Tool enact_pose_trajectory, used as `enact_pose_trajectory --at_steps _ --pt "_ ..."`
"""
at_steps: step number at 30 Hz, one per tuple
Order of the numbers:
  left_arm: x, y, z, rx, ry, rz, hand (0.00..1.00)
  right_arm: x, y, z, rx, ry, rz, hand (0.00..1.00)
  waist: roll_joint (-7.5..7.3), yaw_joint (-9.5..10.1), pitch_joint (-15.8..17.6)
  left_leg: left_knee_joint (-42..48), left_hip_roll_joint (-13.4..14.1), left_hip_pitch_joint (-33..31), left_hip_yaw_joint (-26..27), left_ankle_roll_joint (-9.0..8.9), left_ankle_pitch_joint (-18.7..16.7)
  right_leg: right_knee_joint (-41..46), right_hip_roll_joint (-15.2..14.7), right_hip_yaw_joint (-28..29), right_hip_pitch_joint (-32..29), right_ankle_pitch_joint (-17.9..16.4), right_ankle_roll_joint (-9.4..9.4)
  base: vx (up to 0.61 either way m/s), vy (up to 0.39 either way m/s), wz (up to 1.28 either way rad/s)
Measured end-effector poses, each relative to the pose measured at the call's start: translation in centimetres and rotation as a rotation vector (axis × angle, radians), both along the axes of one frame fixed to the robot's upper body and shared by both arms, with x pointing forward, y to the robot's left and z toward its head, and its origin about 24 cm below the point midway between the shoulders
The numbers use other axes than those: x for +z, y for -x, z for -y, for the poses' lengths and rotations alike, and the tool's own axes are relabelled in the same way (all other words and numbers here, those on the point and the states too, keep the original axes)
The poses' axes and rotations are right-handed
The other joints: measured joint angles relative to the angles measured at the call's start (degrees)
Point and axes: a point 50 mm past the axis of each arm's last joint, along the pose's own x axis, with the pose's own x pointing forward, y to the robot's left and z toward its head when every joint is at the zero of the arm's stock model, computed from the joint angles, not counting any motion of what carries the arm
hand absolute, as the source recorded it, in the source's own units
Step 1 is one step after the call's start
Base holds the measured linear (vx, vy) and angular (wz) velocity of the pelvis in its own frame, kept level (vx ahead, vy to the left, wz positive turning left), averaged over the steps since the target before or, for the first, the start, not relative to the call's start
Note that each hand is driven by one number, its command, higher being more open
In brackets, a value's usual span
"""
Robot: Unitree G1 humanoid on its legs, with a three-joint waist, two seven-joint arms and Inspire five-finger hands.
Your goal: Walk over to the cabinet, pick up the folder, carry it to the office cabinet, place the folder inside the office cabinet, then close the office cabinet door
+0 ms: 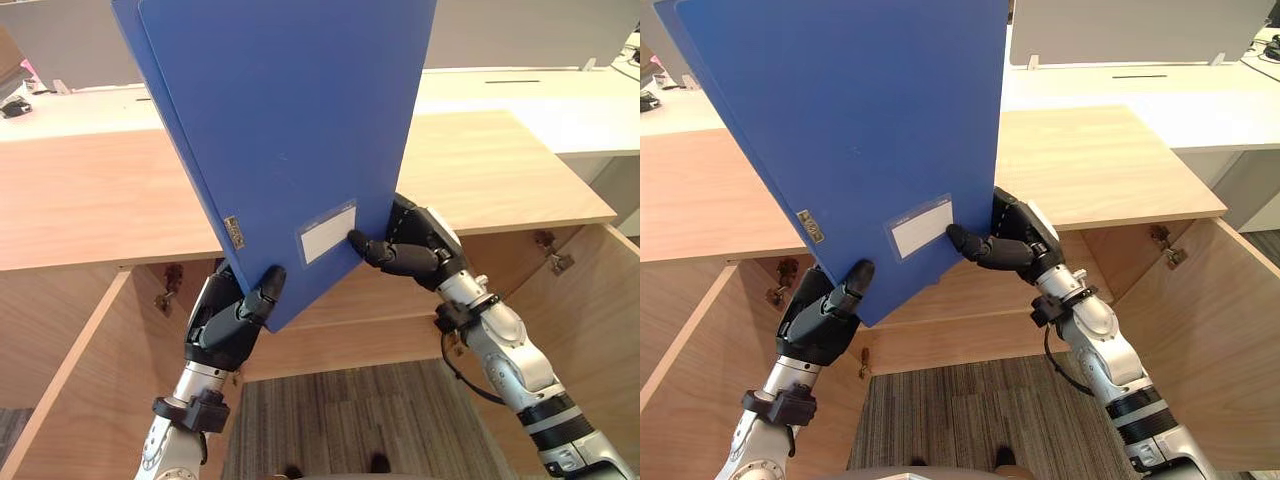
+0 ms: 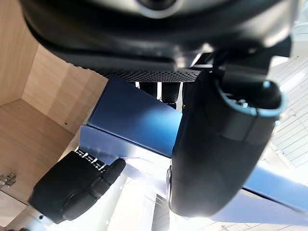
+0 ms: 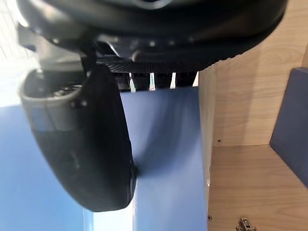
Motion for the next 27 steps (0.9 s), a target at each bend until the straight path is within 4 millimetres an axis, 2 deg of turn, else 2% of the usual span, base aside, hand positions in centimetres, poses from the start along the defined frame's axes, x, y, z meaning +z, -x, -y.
enact_pose_trajectory --at_steps 6,7,11,14,18,19,22,27 --pt "-0.8 0.0 -1.0 0.059 0.042 -0.045 0.0 1.1 0.2 -0.9 0.04 -0.059 0.059 0.0 0.03 0.04 -0.02 0.19 0.07 -0.13 0.0 -0.12 -0.09 -0.06 0.05 0.02 -0.06 0.0 0.0 -0.02 -0.016 0.0" --pt "-0.9 0.0 -1.1 0.064 0.046 -0.052 1.0 1.6 0.5 -1.3 0.047 -0.098 0.085 0.0 0.04 0.06 -0.03 0.21 0.09 -0.19 -0.02 -0.13 -0.1 -0.13 0.06 0.02 -0.06 0.0 0.0 0.0 0.0 0.0" --pt "-0.3 -0.1 -1.4 0.137 0.024 0.008 1.0 2.5 1.2 -2.3 0.022 -0.2 0.158 0.0 0.06 0.42 -0.04 0.28 0.02 -0.24 -0.16 -0.11 -0.15 -0.18 -0.02 -0.02 0.01 0.0 0.0 0.0 0.0 0.0" --pt "0.0 -0.2 -1.9 0.198 -0.054 0.039 1.0 2.0 1.7 -2.8 -0.016 -0.264 0.147 0.0 0.07 0.68 -0.05 0.27 -0.01 -0.29 -0.4 -0.1 -0.15 -0.18 -0.07 -0.18 0.07 0.0 -0.01 0.0 0.0 0.02" --pt "-0.2 0.1 -3.1 0.349 -0.013 0.031 1.0 2.0 2.4 -2.1 -0.095 -0.332 0.155 0.0 0.08 0.69 -0.05 0.27 -0.03 -0.46 -0.93 -0.1 -0.15 -0.17 -0.09 -0.6 0.1 -0.01 -0.01 0.0 0.0 0.06" --pt "-0.6 0.3 -3.9 0.43 0.0 0.006 1.0 2.3 2.6 -1.4 -0.148 -0.357 0.173 0.0 0.09 0.68 -0.06 0.26 -0.03 -0.5 -1.14 -0.1 -0.15 -0.16 -0.1 -0.8 0.15 -0.01 -0.01 0.0 -0.005 0.06" --pt "-1.8 0.9 -4.9 0.524 0.009 -0.052 1.0 2.8 2.9 -0.2 -0.225 -0.376 0.214 0.0 0.13 0.62 -0.08 0.17 -0.04 -0.5 -1.41 -0.1 -0.15 -0.17 -0.11 -1.3 0.22 -0.03 -0.02 -0.01 -0.017 0.05" --pt "-4.0 1.4 -5.2 0.585 0.021 -0.163 1.0 3.7 3.3 0.7 -0.291 -0.387 0.266 0.0 0.23 0.55 -0.14 0.0 -0.12 -0.5 -1.64 -0.09 -0.13 -0.17 -0.17 -1.64 0.23 -0.15 -0.12 0.0 0.0 0.0"
